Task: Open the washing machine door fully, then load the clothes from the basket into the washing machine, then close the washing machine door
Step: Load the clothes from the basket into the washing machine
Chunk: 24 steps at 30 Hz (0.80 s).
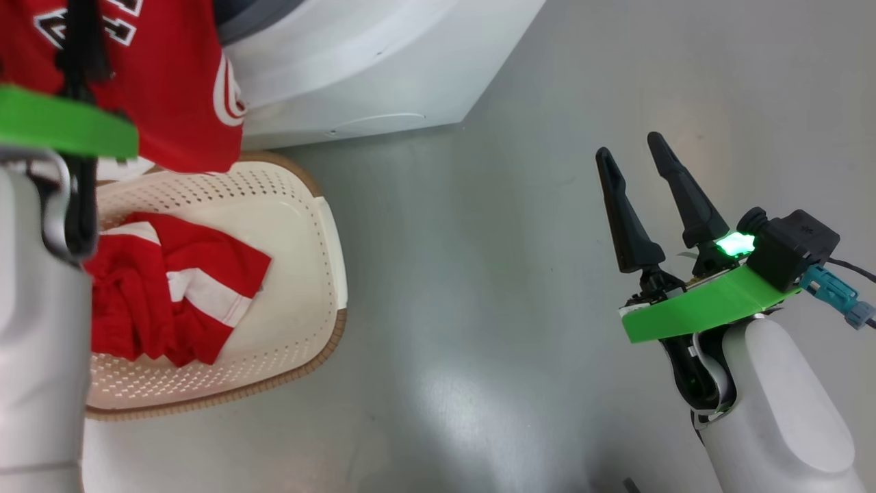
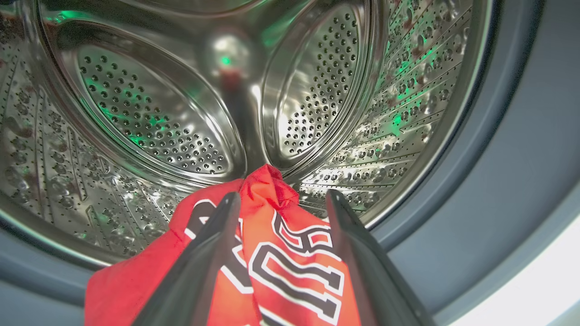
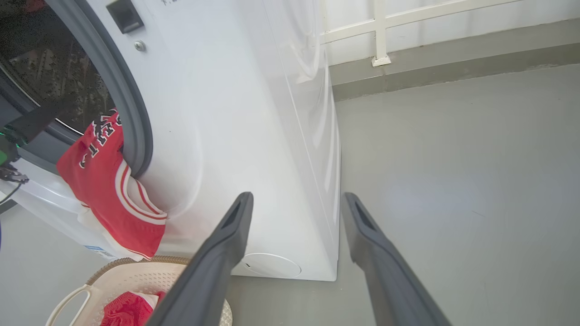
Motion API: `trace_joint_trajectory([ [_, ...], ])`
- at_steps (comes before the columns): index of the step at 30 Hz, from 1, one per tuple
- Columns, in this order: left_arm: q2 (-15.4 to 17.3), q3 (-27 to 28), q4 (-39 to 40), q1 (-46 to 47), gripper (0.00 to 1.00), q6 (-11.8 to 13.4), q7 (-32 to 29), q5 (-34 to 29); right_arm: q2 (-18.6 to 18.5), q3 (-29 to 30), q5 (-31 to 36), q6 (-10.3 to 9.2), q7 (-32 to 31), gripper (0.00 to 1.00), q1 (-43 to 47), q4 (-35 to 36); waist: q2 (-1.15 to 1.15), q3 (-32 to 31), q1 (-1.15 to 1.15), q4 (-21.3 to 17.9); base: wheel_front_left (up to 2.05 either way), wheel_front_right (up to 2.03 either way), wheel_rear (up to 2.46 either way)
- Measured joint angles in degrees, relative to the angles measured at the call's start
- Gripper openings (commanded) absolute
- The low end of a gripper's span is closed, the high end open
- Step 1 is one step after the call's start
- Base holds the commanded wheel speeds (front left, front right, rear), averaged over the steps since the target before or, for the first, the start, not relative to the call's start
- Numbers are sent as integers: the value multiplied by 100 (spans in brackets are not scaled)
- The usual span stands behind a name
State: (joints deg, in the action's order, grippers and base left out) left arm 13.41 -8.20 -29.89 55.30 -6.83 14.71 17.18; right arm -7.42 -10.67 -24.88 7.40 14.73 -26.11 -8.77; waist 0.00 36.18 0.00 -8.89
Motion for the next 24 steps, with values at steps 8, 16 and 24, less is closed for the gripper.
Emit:
trace_joint_trajectory([
  [8,-64,294,1183,-1371,100,-5,0,-79,-69,34,-1,0,0,100,19,2,0,-140,0,130,0,0,0],
  [16,-229,605,1944,-2424,100,-7,0,-197,-94,70,-1,0,0,100,19,37,0,-103,0,160,0,0,0],
  [24,-478,805,2381,-3209,100,-46,0,-353,-97,149,-18,0,0,100,20,69,0,-95,0,191,0,0,0],
])
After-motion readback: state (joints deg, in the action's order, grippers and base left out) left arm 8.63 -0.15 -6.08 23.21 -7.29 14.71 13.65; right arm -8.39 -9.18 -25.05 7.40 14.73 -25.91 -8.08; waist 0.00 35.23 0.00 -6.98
